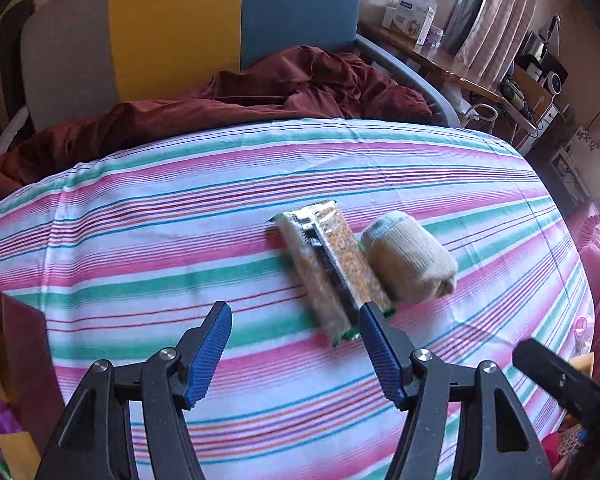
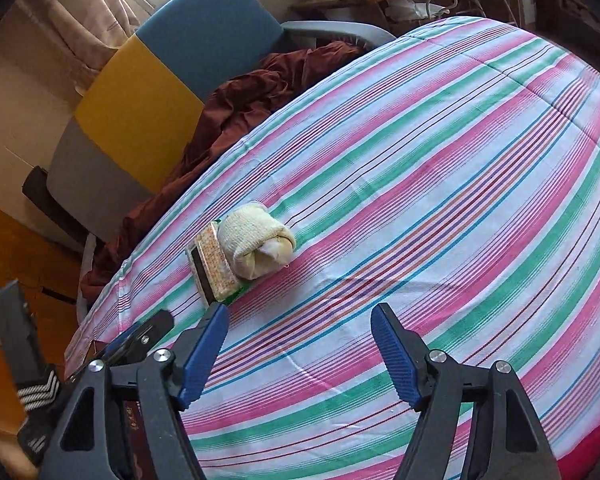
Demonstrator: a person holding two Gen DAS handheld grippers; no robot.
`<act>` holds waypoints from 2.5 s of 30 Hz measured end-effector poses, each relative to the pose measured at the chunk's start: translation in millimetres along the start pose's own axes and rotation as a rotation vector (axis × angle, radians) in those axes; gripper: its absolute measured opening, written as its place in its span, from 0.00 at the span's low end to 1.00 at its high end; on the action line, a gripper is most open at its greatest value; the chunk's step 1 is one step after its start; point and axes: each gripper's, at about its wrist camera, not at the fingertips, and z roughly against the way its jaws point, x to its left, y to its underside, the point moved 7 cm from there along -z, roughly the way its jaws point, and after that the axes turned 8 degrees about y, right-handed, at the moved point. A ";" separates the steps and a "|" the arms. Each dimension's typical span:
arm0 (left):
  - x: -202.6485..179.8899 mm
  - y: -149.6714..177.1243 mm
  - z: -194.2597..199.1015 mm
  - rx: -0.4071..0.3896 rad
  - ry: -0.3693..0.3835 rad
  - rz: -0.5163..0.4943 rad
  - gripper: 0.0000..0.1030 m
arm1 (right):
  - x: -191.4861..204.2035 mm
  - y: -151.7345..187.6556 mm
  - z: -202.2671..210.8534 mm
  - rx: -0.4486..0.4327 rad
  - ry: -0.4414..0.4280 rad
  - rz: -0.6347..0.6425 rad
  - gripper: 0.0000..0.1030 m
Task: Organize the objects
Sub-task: 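Grasp the wrapped cracker bar with left tool while right tool grasps the cream sock, then carry the cracker bar into the gold tray and open left tool while right tool holds the sock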
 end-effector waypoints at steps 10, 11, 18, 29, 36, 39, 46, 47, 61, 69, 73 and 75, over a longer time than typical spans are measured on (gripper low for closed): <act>-9.8 -28.7 -53.8 0.042 -0.033 -0.006 0.66 | 2.5 2.7 -6.2 0.044 -0.044 -0.022 0.76; -9.3 -30.3 -57.8 0.046 -0.039 -0.006 0.66 | 2.8 2.9 -6.6 0.046 -0.045 -0.021 0.76; -5.1 -20.9 -51.3 0.005 -0.049 -0.076 0.47 | 3.0 3.7 -7.5 0.042 -0.036 -0.006 0.76; -1.5 101.1 20.1 -0.025 -0.018 -0.141 0.47 | 2.6 5.0 -13.1 0.053 0.009 0.033 0.76; -6.7 151.6 49.3 -0.095 -0.003 -0.195 0.47 | 10.3 13.1 -19.6 0.067 0.055 0.115 0.76; -4.2 150.3 50.1 -0.115 0.025 -0.206 0.47 | 16.9 16.9 -22.2 0.090 0.043 0.135 0.76; -2.9 153.4 49.4 -0.148 0.045 -0.210 0.47 | 59.1 -12.6 -33.9 0.048 0.106 0.289 0.77; -2.9 153.3 49.5 -0.151 0.047 -0.209 0.47 | 63.8 -19.1 -41.0 0.048 0.125 0.306 0.77; -1.3 157.9 51.1 -0.175 0.073 -0.198 0.49 | 70.3 -14.0 -93.1 0.123 0.214 0.507 0.53; -6.4 157.6 50.4 -0.175 0.049 -0.217 0.49 | 27.1 53.8 -47.6 0.203 0.165 0.525 0.50; -10.0 158.1 48.6 -0.175 0.029 -0.231 0.49 | 27.8 55.3 -48.2 0.164 0.198 0.552 0.48; -9.2 161.8 54.0 -0.177 0.037 -0.224 0.49 | 30.6 55.8 -49.0 0.143 0.216 0.582 0.47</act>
